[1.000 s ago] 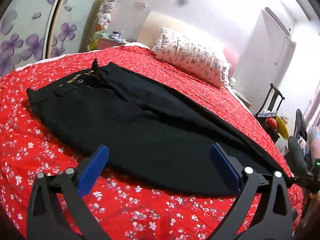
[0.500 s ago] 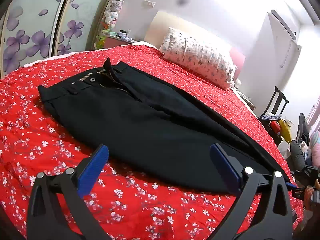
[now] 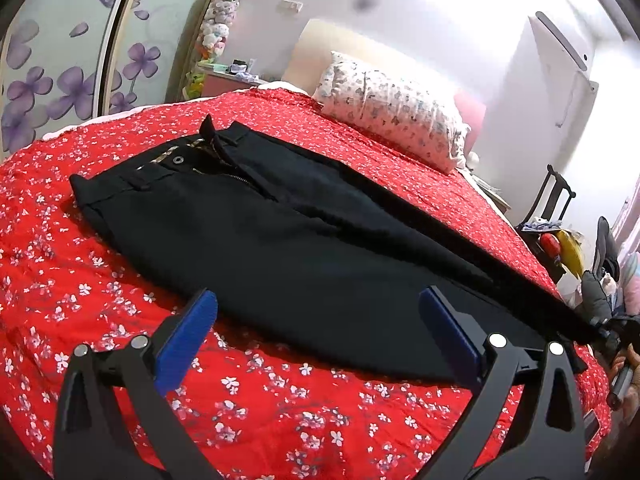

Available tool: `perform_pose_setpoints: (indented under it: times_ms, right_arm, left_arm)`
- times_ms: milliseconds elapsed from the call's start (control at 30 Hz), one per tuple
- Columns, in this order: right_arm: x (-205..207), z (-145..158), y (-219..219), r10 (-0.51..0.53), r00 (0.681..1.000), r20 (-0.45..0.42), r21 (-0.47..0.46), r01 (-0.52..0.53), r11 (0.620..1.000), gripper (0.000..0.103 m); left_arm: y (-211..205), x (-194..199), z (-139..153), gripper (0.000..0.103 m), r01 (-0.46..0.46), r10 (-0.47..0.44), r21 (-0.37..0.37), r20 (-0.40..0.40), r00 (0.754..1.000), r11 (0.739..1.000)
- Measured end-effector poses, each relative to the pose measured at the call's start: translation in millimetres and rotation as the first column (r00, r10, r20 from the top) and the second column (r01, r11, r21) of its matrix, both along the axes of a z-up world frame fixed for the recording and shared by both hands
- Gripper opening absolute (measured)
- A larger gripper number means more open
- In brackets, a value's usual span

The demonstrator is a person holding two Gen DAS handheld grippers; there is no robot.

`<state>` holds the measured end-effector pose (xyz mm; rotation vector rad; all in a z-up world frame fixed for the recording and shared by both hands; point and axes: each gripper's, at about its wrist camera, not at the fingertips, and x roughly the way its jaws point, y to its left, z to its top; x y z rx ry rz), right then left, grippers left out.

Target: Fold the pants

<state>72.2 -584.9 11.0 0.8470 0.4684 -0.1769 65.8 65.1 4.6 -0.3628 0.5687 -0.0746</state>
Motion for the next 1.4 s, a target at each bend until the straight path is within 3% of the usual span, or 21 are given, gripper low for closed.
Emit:
perform_pose_setpoints:
  times_ms: [33,100,200,300,400,500,567,633,733,800,967,1167,1267,1367,1400]
  right_arm:
    - [-2.3,-0.5,-1.3,-0.001,1.0,-0.003,-0.033,0.001,0.999,0.007]
    - [-2.5,-20.9,-7.1,-0.011,0.994,-0.113,-0.044,0.006,0.999,0.007]
    - [-3.7,-70.4,-11.4,-0.014,0.957,-0.29,0.084,0.04,0.996,0.007]
    - [-7.5,-74.3,-5.7,-0.016,0.954,-0.299,0.081,0.042,0.996,0.009]
    - [-13.6,-62.4,-1.8,-0.023,0.937,-0.348,0.099,0.061,0.993,0.028]
    - [-33.0,-43.4,6.5,-0.089,0.934,-0.346,0.108,0.134,0.985,0.06]
    - [-42.0,-30.0,23.0,-0.063,0.972,-0.228,0.145,0.098,0.985,0.059]
    - [-35.2,-28.2,45.0,0.027,0.991,-0.128,0.227,0.003,0.974,0.054]
    - [-6.2,-49.0,71.4,0.135,0.987,-0.087,0.386,-0.091,0.918,0.048]
    - [11.3,-63.4,81.8,0.154,0.984,-0.093,0.43,-0.1,0.897,0.046]
    - [44.7,-81.5,99.5,0.163,0.975,-0.151,0.441,-0.081,0.894,0.043]
    - [49.8,-83.2,103.2,0.055,0.979,-0.197,0.37,0.022,0.929,0.041]
    - [47.7,-89.0,102.5,0.016,0.978,-0.21,0.373,0.065,0.926,0.035]
    - [43.2,-89.0,97.5,-0.032,0.982,-0.186,0.325,0.092,0.941,0.01]
    - [42.3,-90.6,95.0,-0.037,0.984,-0.175,0.331,0.094,0.939,0.007]
  left_arm:
    - [-0.6,0.1,0.6,0.101,0.001,-0.001,0.001,0.002,1.0,1.0]
    - [-1.2,0.4,1.0,0.101,0.004,-0.004,0.001,0.006,1.0,1.0]
    - [-3.4,0.7,0.9,0.101,0.018,-0.018,-0.012,0.001,1.0,1.0]
    - [-5.1,-0.7,1.5,0.101,0.032,-0.032,-0.013,0.002,0.999,0.999]
    - [-6.3,-4.5,3.4,0.101,0.04,-0.04,-0.004,0.012,0.999,0.999]
    - [-3.8,-5.1,4.4,0.101,0.038,-0.038,-0.02,0.014,0.999,0.999]
    - [-2.7,-5.2,4.7,0.101,0.038,-0.038,-0.04,0.013,0.999,0.998]
    - [-2.6,-5.2,4.9,0.101,0.042,-0.041,-0.052,0.014,0.999,0.998]
    - [-5.8,-5.7,5.0,0.101,0.056,-0.055,-0.035,0.018,0.998,0.998]
    - [-8.4,-6.2,5.0,0.101,0.064,-0.064,-0.023,0.02,0.998,0.998]
    - [-11.3,-6.5,2.8,0.101,0.079,-0.078,-0.023,0.024,0.997,0.997]
    - [-10.8,0.9,-2.3,0.101,0.101,-0.101,-0.077,0.004,0.995,0.992]
    - [-8.3,3.5,-5.6,0.101,0.112,-0.113,-0.112,-0.001,0.994,0.987]
    - [-0.3,8.9,-7.0,0.101,0.116,-0.12,-0.189,-0.006,0.993,0.975]
    - [3.6,15.2,-4.1,0.101,0.119,-0.125,-0.22,-0.012,0.992,0.968]
